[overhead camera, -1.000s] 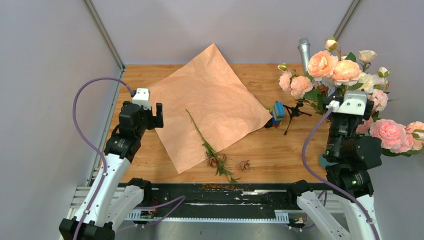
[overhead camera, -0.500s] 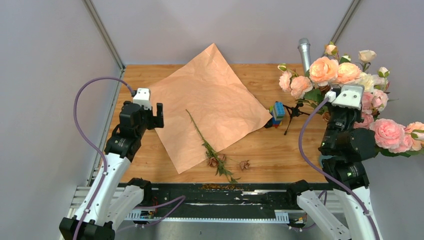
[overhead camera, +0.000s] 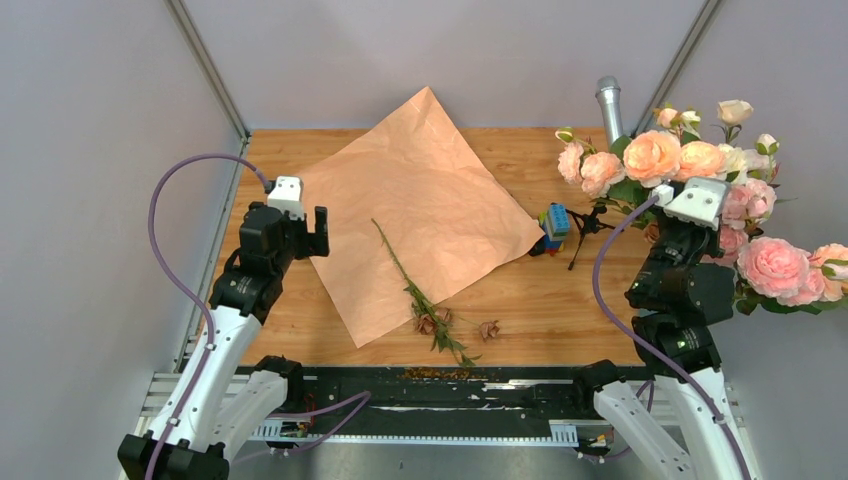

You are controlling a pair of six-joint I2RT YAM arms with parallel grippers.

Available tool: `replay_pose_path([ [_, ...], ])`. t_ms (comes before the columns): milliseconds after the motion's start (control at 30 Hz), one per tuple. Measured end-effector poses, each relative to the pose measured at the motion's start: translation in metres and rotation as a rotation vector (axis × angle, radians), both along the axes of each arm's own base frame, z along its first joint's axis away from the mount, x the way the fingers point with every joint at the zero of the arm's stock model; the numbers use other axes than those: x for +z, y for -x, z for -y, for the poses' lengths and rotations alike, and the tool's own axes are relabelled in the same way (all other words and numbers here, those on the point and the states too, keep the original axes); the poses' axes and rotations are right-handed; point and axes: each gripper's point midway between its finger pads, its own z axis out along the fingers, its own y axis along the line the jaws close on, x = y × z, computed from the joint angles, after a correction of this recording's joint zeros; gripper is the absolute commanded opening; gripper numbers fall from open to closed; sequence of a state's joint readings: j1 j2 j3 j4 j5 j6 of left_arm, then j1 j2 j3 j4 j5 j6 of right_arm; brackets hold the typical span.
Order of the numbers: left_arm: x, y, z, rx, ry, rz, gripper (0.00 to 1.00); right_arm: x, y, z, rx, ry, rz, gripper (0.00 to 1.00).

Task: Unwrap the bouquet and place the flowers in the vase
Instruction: Insert the fake flower into the vase.

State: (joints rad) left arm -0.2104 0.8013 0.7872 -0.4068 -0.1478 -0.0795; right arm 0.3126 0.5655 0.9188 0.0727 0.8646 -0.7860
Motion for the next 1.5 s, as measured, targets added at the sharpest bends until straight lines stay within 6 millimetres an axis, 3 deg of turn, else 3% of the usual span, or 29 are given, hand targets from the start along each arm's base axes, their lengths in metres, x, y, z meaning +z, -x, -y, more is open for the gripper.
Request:
replay_pose_path([
  [233, 0.000, 0.000, 0.003, -0.012, 0.003, -0.001, 1.00, 0.002, 0.005, 0.000, 0.017, -0.012, 0.022, 0.66],
  [433, -0.003, -0.001, 0.003, -0.013, 0.002, -0.010, 1.00, 0.012, 0.018, -0.017, 0.195, 0.010, 0.067, 0.85],
  [800, -0.013, -0.003, 0.011, -0.046, 0.014, -0.050, 1.00, 0.036, 0.044, -0.072, 0.586, 0.120, 0.098, 0.93],
  [967, -0.027, -0.004, 0.032, -0.116, 0.092, -0.114, 1.00, 0.058, 0.062, -0.092, 0.728, 0.126, 0.146, 0.92],
  [1100, -0.042, 0.002, 0.064, -0.190, 0.188, -0.172, 1.00, 0.082, 0.066, -0.114, 0.856, 0.136, 0.186, 0.87],
  [1167, -0.057, 0.010, 0.088, -0.240, 0.242, -0.213, 1.00, 0.090, 0.055, -0.131, 0.927, 0.133, 0.172, 0.87],
  [1267, -0.078, 0.024, 0.118, -0.324, 0.280, -0.278, 1.00, 0.091, 0.023, -0.160, 1.033, 0.111, 0.110, 0.86],
  [1367, -0.087, 0.034, 0.139, -0.405, 0.281, -0.300, 1.00, 0.071, -0.013, -0.189, 1.136, 0.061, 0.009, 0.87],
  [1500, -0.093, 0.036, 0.158, -0.496, 0.217, -0.274, 0.98, 0.040, -0.043, -0.217, 1.237, -0.016, -0.102, 0.88],
])
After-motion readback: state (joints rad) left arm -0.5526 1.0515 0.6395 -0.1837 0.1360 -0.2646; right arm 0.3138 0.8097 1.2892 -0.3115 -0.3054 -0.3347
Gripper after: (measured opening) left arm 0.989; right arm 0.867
